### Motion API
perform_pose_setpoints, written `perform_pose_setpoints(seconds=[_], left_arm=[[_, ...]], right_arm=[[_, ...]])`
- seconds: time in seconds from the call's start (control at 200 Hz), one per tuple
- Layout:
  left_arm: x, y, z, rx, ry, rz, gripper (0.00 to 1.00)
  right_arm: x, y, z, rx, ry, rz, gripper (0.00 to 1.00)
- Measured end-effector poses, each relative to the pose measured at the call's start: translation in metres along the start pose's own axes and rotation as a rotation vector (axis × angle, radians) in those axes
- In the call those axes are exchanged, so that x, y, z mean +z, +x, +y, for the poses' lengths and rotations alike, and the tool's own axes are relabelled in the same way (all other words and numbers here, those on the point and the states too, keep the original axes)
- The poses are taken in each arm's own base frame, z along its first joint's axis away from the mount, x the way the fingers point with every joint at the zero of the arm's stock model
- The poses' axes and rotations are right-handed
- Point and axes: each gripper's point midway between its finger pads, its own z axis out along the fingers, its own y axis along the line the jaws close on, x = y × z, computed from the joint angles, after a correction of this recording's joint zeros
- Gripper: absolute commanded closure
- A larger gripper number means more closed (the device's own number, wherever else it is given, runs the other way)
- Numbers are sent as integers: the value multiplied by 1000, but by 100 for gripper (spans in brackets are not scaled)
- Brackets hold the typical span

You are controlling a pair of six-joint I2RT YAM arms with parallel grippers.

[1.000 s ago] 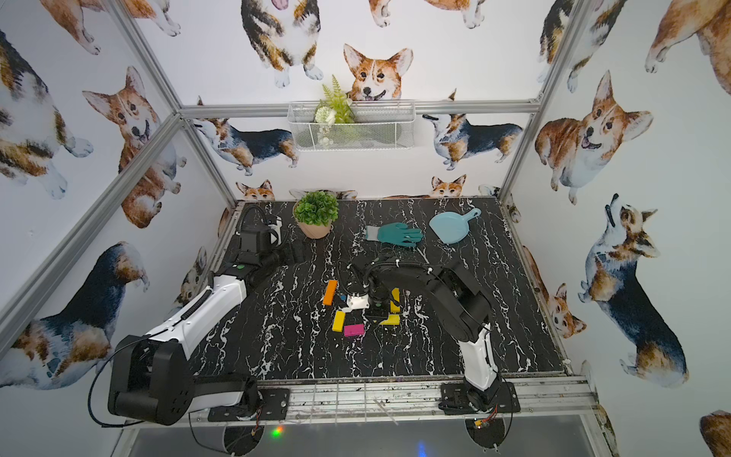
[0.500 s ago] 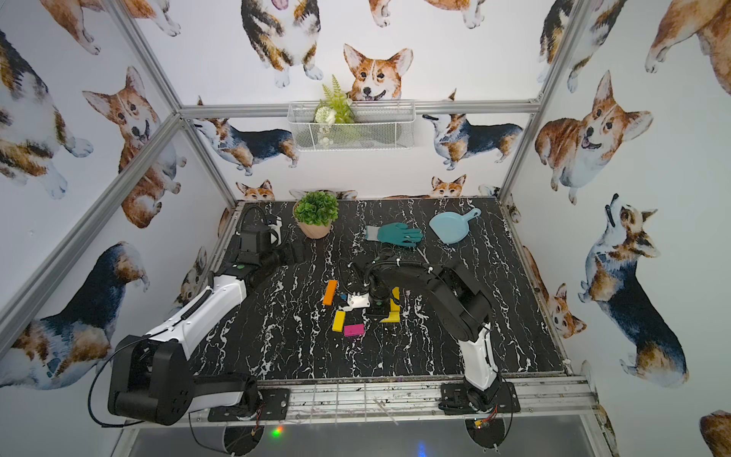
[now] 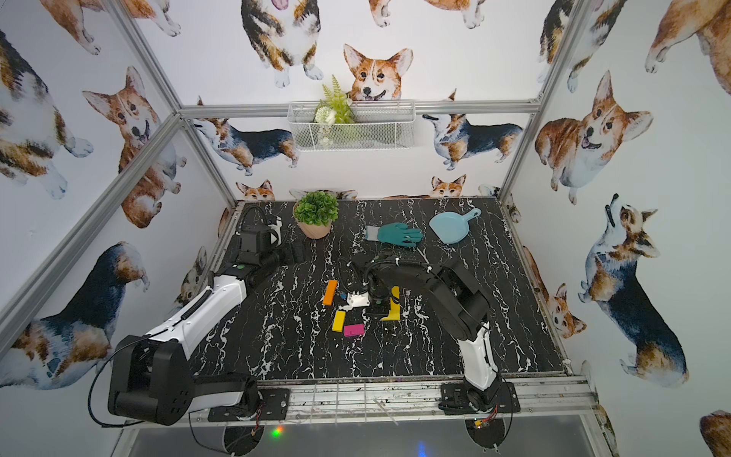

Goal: Assemble the letter p with building blocks
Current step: Assemble the building block at the center of the board.

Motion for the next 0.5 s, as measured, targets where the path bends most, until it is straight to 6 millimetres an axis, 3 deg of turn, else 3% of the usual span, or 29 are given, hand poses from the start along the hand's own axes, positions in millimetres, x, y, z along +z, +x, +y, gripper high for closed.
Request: perform_pose_setpoints(seconds=[0.175, 0.345, 0.501], left_arm=[[0, 0, 0, 0, -1, 1, 0], [0, 0, 1, 5, -8, -1, 0], [0, 0, 5, 13, -26, -3, 0]], right_arm=[[0, 0, 2, -7, 7, 18, 57], [-3, -1, 3, -13, 24, 12, 26], [-11, -4, -1, -9, 62, -6, 12]])
